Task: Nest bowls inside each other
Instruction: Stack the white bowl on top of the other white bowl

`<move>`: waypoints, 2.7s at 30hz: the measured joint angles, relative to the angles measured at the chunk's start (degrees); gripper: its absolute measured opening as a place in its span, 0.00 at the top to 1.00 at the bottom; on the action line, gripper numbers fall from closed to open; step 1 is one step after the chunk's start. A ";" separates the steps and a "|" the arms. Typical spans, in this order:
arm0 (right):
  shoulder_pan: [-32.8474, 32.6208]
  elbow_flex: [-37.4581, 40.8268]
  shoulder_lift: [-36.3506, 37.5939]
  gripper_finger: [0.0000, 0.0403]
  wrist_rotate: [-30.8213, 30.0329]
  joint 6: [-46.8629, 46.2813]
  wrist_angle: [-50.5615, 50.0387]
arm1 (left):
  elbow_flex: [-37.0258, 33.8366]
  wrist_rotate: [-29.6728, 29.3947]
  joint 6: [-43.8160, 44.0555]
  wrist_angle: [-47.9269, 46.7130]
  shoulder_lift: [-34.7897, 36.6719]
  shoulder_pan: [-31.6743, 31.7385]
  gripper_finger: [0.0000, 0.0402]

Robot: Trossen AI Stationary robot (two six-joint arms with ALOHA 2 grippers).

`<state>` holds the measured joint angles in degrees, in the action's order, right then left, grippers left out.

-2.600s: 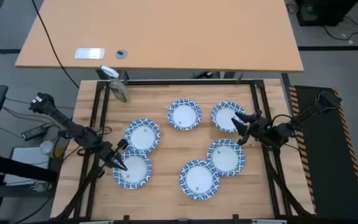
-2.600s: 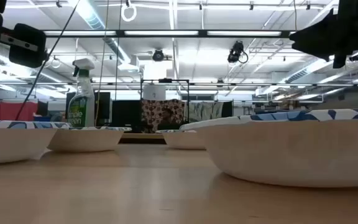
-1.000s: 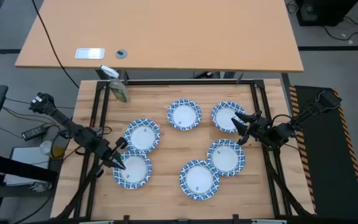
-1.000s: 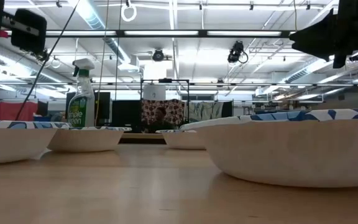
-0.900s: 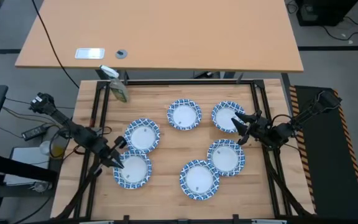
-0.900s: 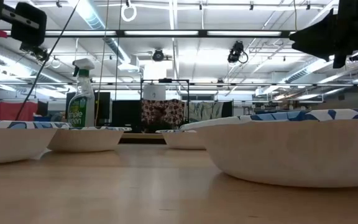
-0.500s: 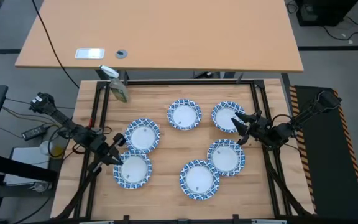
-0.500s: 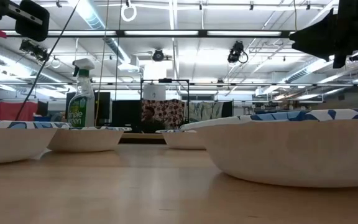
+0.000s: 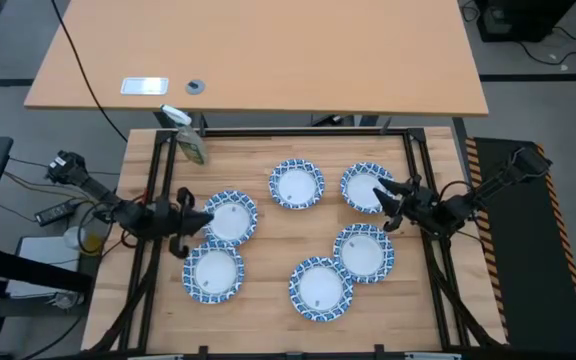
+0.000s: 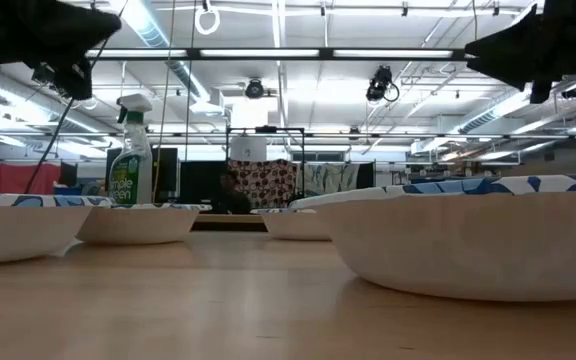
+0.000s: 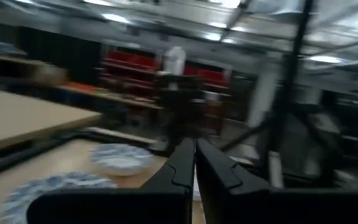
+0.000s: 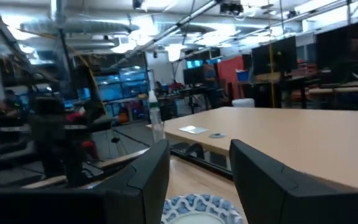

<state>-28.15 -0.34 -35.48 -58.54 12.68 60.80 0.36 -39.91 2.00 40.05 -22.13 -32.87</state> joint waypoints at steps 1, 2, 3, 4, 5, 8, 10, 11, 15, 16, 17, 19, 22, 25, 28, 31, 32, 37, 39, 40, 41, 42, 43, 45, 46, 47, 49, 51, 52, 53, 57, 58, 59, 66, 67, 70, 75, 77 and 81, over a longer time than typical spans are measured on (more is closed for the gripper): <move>0.52 0.00 0.00 0.56 1.93 -0.41 0.00 | 0.00 -0.10 0.48 0.01 0.00 0.95 0.95; 1.00 0.00 0.00 0.56 4.26 -0.55 0.00 | 0.00 -0.11 1.34 0.02 0.00 1.93 0.95; 1.49 0.00 -0.01 0.56 6.53 -0.58 -0.02 | 0.04 -0.11 2.10 -0.07 0.00 2.94 0.95; 1.97 0.00 -0.11 0.56 8.64 -0.62 -0.03 | 0.17 -0.12 3.11 -0.97 -0.01 4.01 0.95; 2.38 0.00 -0.29 0.56 11.04 -0.93 -0.02 | 0.60 -0.22 4.25 -3.30 -0.15 4.99 0.95; 2.85 0.00 -0.86 0.56 18.08 -4.30 -0.15 | 3.15 -0.21 7.45 -9.73 -1.63 7.43 0.95; 2.98 0.00 -1.16 0.56 19.09 -4.84 0.25 | 4.61 -0.11 7.70 -11.35 -3.32 8.43 0.95; 3.27 -0.12 -1.22 0.56 17.40 -4.99 0.26 | 5.38 0.02 7.68 -11.26 -4.21 8.74 0.95; 4.79 -2.15 -1.59 0.58 9.11 -4.05 -3.99 | 10.29 0.12 11.72 -13.17 -7.94 10.89 0.95; 5.48 -3.27 -1.64 0.58 7.51 -3.64 -5.94 | 11.74 0.14 13.47 -14.86 -8.74 11.64 0.95; 6.26 -4.49 -1.66 0.58 5.96 -3.60 -8.49 | 13.21 0.19 15.33 -17.35 -9.53 12.45 0.95; 8.32 -7.21 -1.64 0.59 3.98 -4.37 -14.85 | 16.64 1.50 19.52 -23.57 -10.99 14.65 0.95; 12.30 -11.45 -1.64 0.61 4.96 -9.09 -28.10 | 22.76 7.19 27.78 -35.75 -13.09 18.78 0.95; 18.40 -16.18 -2.00 0.61 10.96 -17.16 -44.56 | 28.00 11.29 33.67 -45.71 -15.88 23.36 0.95; 25.61 -20.38 -2.95 0.60 21.11 -22.64 -56.34 | 31.37 14.42 33.92 -49.36 -19.52 27.50 0.95; 32.13 -23.54 -4.37 0.59 30.29 -25.44 -62.49 | 33.10 19.73 32.26 -49.84 -23.83 31.95 0.90; 33.95 -24.05 -5.08 0.59 32.53 -25.84 -62.95 | 33.50 21.79 31.53 -49.69 -25.39 33.52 0.88; 41.35 -24.15 -9.61 0.52 39.99 -25.89 -62.88 | 34.35 27.74 28.84 -49.66 -33.61 40.95 0.71; 43.33 -24.15 -12.30 0.48 42.73 -25.98 -62.03 | 35.10 30.02 28.09 -48.89 -37.25 44.08 0.65; 44.00 -24.13 -13.93 0.46 44.02 -25.89 -61.04 | 35.59 31.49 27.75 -48.80 -38.92 45.43 0.63; 44.38 -24.14 -15.60 0.44 44.90 -25.81 -59.69 | 36.29 32.73 27.32 -48.85 -40.53 46.75 0.61; 44.67 -24.15 -17.12 0.42 45.32 -25.80 -58.76 | 37.21 33.92 26.99 -48.80 -42.36 47.98 0.59; 44.80 -24.13 -18.75 0.40 45.49 -25.74 -57.81 | 38.07 34.68 26.86 -48.73 -44.07 48.99 0.57; 45.01 -24.15 -21.80 0.37 45.44 -25.22 -55.38 | 40.15 36.02 26.28 -48.92 -47.41 50.91 0.55; 45.23 -24.15 -22.94 0.35 45.44 -24.50 -55.10 | 41.38 36.64 25.54 -49.17 -49.09 51.73 0.54; 45.60 -24.13 -23.87 0.34 45.44 -23.88 -54.53 | 42.72 36.86 25.06 -49.30 -50.68 52.55 0.53; 47.17 -24.13 -25.05 0.32 45.51 -22.68 -53.85 | 45.21 38.04 23.88 -50.07 -53.56 54.21 0.52; 50.15 -24.13 -26.44 0.32 48.44 -21.69 -52.29 | 47.83 39.62 22.25 -50.12 -56.57 55.70 0.51; 52.00 -24.13 -27.34 0.32 50.89 -21.62 -51.45 | 48.90 40.27 21.35 -50.32 -57.92 56.33 0.50; 54.05 -24.13 -28.45 0.32 53.28 -21.56 -50.46 | 50.10 41.27 20.26 -50.58 -59.29 56.82 0.50; 60.09 -26.30 -32.17 0.34 56.47 -20.40 -54.89 | 52.86 44.81 15.69 -49.61 -63.47 57.99 0.48; 60.99 -27.29 -32.70 0.35 56.51 -19.79 -56.97 | 52.96 45.48 14.60 -49.45 -64.41 58.18 0.48; 61.41 -28.61 -33.53 0.36 56.57 -18.72 -58.33 | 52.98 46.03 13.96 -49.19 -65.37 58.32 0.48; 61.74 -36.03 -42.13 0.37 59.36 -8.15 -66.13 | 52.98 52.62 5.95 -48.95 -70.26 62.04 0.48; 61.72 -37.02 -43.26 0.37 60.28 -6.90 -67.36 | 52.98 52.62 4.78 -48.92 -70.34 62.51 0.48; 61.63 -39.68 -45.49 0.37 62.94 -4.60 -71.30 | 53.02 52.63 2.77 -48.12 -70.36 63.45 0.48; 60.81 -42.85 -48.16 0.37 65.64 -1.28 -71.53 | 53.65 52.25 0.80 -52.51 -70.34 64.64 0.48; 60.07 -43.25 -49.78 0.37 66.25 0.17 -71.80 | 54.90 50.56 -0.50 -56.52 -70.34 64.48 0.48; 58.78 -43.50 -52.75 0.37 67.12 1.36 -72.58 | 56.43 46.36 -2.47 -60.79 -70.31 63.60 0.48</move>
<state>30.64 -43.83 -88.24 8.58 14.04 -11.78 56.80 6.45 -0.47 -20.74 -92.44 30.73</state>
